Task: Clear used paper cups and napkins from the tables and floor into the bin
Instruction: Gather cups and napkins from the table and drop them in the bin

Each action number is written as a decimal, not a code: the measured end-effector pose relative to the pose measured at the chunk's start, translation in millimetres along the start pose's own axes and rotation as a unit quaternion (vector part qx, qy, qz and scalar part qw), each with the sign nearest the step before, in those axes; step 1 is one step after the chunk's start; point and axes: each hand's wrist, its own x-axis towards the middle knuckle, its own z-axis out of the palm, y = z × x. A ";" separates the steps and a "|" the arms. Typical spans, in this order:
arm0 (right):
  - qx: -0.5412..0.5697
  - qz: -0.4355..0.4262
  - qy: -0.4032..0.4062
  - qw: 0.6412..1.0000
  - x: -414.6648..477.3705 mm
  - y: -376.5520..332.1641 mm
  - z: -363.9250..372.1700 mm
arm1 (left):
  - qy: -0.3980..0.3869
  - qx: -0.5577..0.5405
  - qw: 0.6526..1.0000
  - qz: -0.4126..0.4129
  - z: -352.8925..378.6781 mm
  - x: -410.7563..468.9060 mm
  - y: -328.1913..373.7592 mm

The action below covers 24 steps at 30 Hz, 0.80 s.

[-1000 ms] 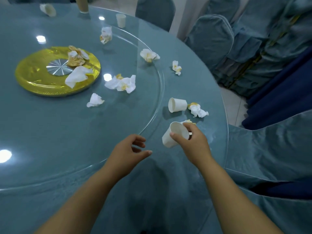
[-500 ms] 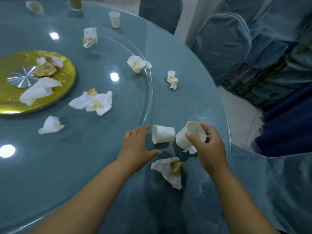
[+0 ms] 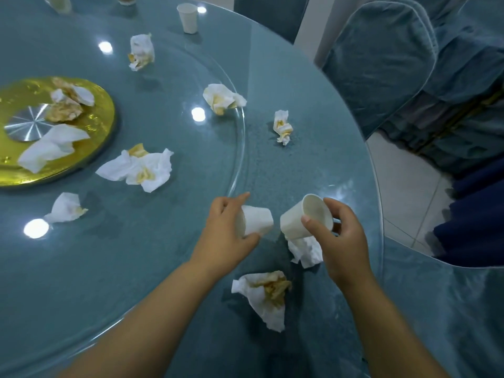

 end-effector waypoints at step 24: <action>-0.121 0.024 -0.337 0.933 -53.4 -33.3 63.0 | -0.017 -0.055 0.994 -0.088 -54.3 -84.8 -5.0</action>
